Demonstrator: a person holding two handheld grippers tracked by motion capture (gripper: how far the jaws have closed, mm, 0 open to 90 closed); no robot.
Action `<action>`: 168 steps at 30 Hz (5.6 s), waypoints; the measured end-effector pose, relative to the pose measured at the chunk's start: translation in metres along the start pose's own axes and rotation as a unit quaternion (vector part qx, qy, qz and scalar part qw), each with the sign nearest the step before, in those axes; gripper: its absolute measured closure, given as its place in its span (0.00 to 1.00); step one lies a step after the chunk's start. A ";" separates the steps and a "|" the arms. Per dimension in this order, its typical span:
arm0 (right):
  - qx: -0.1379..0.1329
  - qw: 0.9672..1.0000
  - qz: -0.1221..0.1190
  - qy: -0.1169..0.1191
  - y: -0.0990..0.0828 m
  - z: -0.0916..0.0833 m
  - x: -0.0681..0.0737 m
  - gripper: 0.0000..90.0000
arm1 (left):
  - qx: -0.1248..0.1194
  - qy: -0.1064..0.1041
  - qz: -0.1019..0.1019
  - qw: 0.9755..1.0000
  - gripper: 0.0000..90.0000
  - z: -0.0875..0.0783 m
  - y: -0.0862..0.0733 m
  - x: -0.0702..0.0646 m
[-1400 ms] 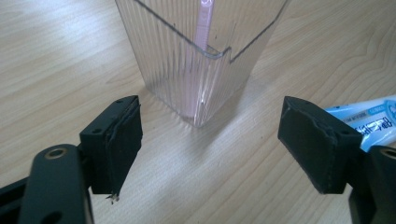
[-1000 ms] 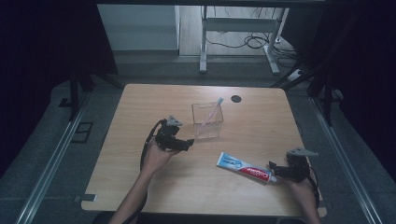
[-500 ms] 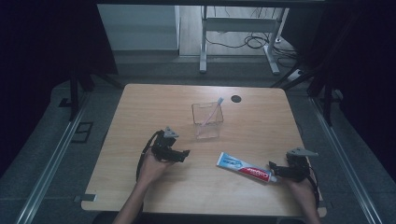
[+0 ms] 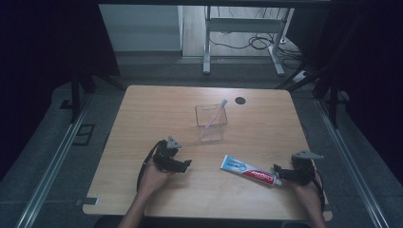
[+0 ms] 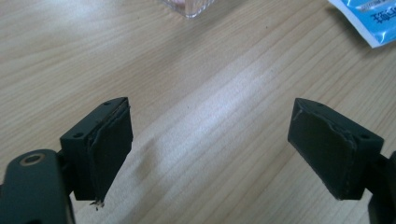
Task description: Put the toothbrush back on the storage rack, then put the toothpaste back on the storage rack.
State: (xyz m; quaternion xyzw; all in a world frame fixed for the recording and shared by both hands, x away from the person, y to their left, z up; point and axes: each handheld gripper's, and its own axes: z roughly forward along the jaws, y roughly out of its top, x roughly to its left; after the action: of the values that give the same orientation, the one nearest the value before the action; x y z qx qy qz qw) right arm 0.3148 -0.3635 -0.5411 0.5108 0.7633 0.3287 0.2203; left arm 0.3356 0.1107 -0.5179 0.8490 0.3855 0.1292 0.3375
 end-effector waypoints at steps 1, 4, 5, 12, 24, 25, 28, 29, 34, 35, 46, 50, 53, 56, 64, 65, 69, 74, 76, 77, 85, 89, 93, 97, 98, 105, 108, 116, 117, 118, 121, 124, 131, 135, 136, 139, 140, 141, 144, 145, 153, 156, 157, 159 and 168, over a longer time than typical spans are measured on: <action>0.000 1.000 0.000 0.000 0.000 0.000 0.000 0.15 | 0.001 0.000 -0.001 1.000 0.16 0.000 -0.002 -0.001; 0.000 1.000 0.000 0.000 0.000 0.000 0.000 0.15 | 0.006 0.003 -0.001 1.000 0.16 0.001 -0.008 -0.002; 0.000 1.000 0.000 0.000 0.000 0.000 0.000 0.15 | 0.008 0.004 -0.001 1.000 0.16 0.002 -0.010 -0.002; 0.000 1.000 -0.009 0.010 0.000 0.000 0.001 0.15 | 0.013 0.004 -0.012 1.000 0.16 0.005 -0.023 0.002; 0.020 0.999 -0.029 0.027 0.004 -0.002 0.008 0.13 | 0.005 0.013 -0.005 1.000 0.16 0.006 -0.029 0.002; 0.021 0.999 -0.029 0.029 0.005 -0.003 0.008 0.12 | -0.001 0.012 -0.004 1.000 0.15 0.006 -0.030 0.003; 0.025 0.999 -0.026 0.031 0.008 -0.008 0.009 0.12 | -0.012 0.011 -0.006 1.000 0.15 0.006 -0.032 0.005; 0.027 0.999 -0.023 0.031 0.009 -0.009 0.009 0.12 | -0.012 0.011 -0.005 1.000 0.15 0.006 -0.032 0.005; 0.038 0.998 -0.013 0.039 0.014 -0.015 0.010 0.10 | -0.011 0.012 -0.004 1.000 0.14 0.006 -0.032 0.005; 0.037 0.998 -0.014 0.040 0.014 -0.016 0.010 0.10 | -0.011 0.012 -0.004 1.000 0.14 0.006 -0.032 0.005; 0.047 0.997 -0.028 0.045 0.018 -0.020 0.018 0.15 | -0.010 0.013 -0.006 1.000 0.15 0.006 -0.032 0.004; 0.055 0.996 -0.043 0.050 0.019 -0.022 0.024 0.17 | -0.011 0.014 -0.009 1.000 0.15 0.006 -0.033 0.004; 0.060 0.996 -0.052 0.051 0.018 -0.023 0.029 0.18 | -0.011 0.014 -0.009 1.000 0.15 0.006 -0.033 0.004; 0.068 0.994 -0.064 0.049 0.016 -0.023 0.035 0.18 | -0.012 0.015 -0.010 1.000 0.15 0.006 -0.033 0.004; 0.081 0.994 -0.062 0.049 0.018 -0.029 0.037 0.18 | -0.012 0.015 -0.010 1.000 0.15 0.006 -0.033 0.004; 0.082 0.993 -0.063 0.052 0.019 -0.030 0.037 0.18 | -0.012 0.015 -0.010 1.000 0.15 0.006 -0.033 0.004; 0.082 0.992 -0.067 0.068 0.025 -0.038 0.042 0.16 | -0.012 0.017 -0.011 1.000 0.15 0.006 -0.033 0.003; 0.094 0.987 -0.089 0.094 0.034 -0.042 0.058 0.23 | -0.012 0.017 -0.011 1.000 0.15 0.006 -0.033 0.003; 0.097 0.985 -0.093 0.105 0.038 -0.041 0.065 0.25 | -0.012 0.017 -0.011 1.000 0.15 0.006 -0.033 0.003; 0.098 0.985 -0.095 0.109 0.039 -0.040 0.068 0.26 | -0.012 0.018 -0.012 1.000 0.15 0.006 -0.033 0.003; 0.120 0.978 -0.120 0.119 0.048 -0.026 0.088 0.32 | -0.012 0.018 -0.012 1.000 0.15 0.006 -0.033 0.003; 0.135 0.976 -0.131 0.113 0.049 -0.017 0.094 0.35 | -0.012 0.018 -0.012 1.000 0.15 0.006 -0.033 0.003; 0.148 0.973 -0.137 0.109 0.051 -0.009 0.099 0.37 | -0.012 0.018 -0.012 1.000 0.15 0.006 -0.033 0.003; 0.164 0.970 -0.142 0.106 0.053 -0.003 0.102 0.41 | -0.012 0.018 -0.012 1.000 0.15 0.006 -0.033 0.003; 0.168 0.970 -0.142 0.105 0.054 -0.001 0.104 0.42 | -0.012 0.018 -0.012 1.000 0.15 0.006 -0.033 0.003; 0.199 0.964 -0.142 0.104 0.059 0.009 0.108 0.48 | -0.012 0.018 -0.011 1.000 0.15 0.006 -0.033 0.003; 0.213 0.961 -0.145 0.103 0.062 0.013 0.109 0.51 | -0.012 0.018 -0.012 1.000 0.15 0.006 -0.033 0.003; 0.242 0.954 -0.141 0.105 0.069 0.018 0.111 0.63 | -0.012 0.018 -0.011 1.000 0.15 0.006 -0.033 0.003; 0.243 0.954 -0.142 0.107 0.071 0.017 0.110 0.67 | -0.012 0.018 -0.011 1.000 0.15 0.006 -0.033 0.003; 0.243 0.954 -0.138 0.108 0.072 0.016 0.109 0.71 | -0.012 0.018 -0.011 1.000 0.15 0.006 -0.033 0.003; 0.244 0.954 -0.137 0.113 0.074 0.014 0.108 0.76 | -0.011 0.018 -0.011 1.000 0.15 0.006 -0.033 0.003; 0.244 0.953 -0.136 0.115 0.074 0.013 0.107 0.78 | -0.011 0.018 -0.011 1.000 0.15 0.006 -0.033 0.003; 0.237 0.954 -0.132 0.129 0.073 0.010 0.103 0.80 | -0.011 0.018 -0.011 1.000 0.15 0.006 -0.033 0.003; 0.228 0.956 -0.127 0.136 0.074 0.006 0.102 0.80 | -0.012 0.018 -0.011 1.000 0.15 0.006 -0.033 0.003; 0.226 0.956 -0.126 0.138 0.075 0.005 0.101 0.80 | -0.012 0.018 -0.011 1.000 0.15 0.006 -0.033 0.003; 0.218 0.957 -0.128 0.140 0.078 0.001 0.100 0.80 | -0.011 0.018 -0.010 1.000 0.15 0.006 -0.033 0.003; 0.215 0.958 -0.127 0.142 0.079 0.000 0.100 0.80 | -0.011 0.018 -0.010 1.000 0.15 0.006 -0.033 0.003; 0.212 0.958 -0.127 0.143 0.081 -0.001 0.099 0.80 | -0.010 0.018 -0.009 1.000 0.15 0.006 -0.033 0.003; 0.204 0.960 -0.125 0.148 0.085 -0.005 0.098 0.80 | -0.010 0.017 -0.009 1.000 0.15 0.006 -0.033 0.003; 0.202 0.960 -0.124 0.148 0.086 -0.007 0.098 0.80 | -0.010 0.017 -0.009 1.000 0.15 0.006 -0.033 0.003; 0.183 0.963 -0.125 0.152 0.099 -0.015 0.096 0.80 | -0.009 0.017 -0.009 1.000 0.15 0.006 -0.033 0.003; 0.176 0.964 -0.128 0.153 0.105 -0.018 0.096 0.80 | -0.010 0.017 -0.010 1.000 0.15 0.006 -0.033 0.003; 0.173 0.965 -0.127 0.152 0.107 -0.019 0.096 0.80 | -0.010 0.018 -0.011 1.000 0.15 0.006 -0.033 0.003; 0.167 0.966 -0.125 0.154 0.112 -0.021 0.096 0.80 | -0.010 0.018 -0.009 1.000 0.15 0.006 -0.033 0.003; 0.140 0.969 -0.122 0.161 0.137 -0.031 0.098 0.80 | -0.010 0.018 -0.009 1.000 0.15 0.006 -0.033 0.003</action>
State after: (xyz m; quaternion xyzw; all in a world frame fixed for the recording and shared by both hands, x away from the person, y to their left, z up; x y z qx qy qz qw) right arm 0.3430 -0.2455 -0.4205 0.3800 0.8837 0.2667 0.0595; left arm 0.3221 0.1261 -0.5441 0.8398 0.3975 0.1451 0.3400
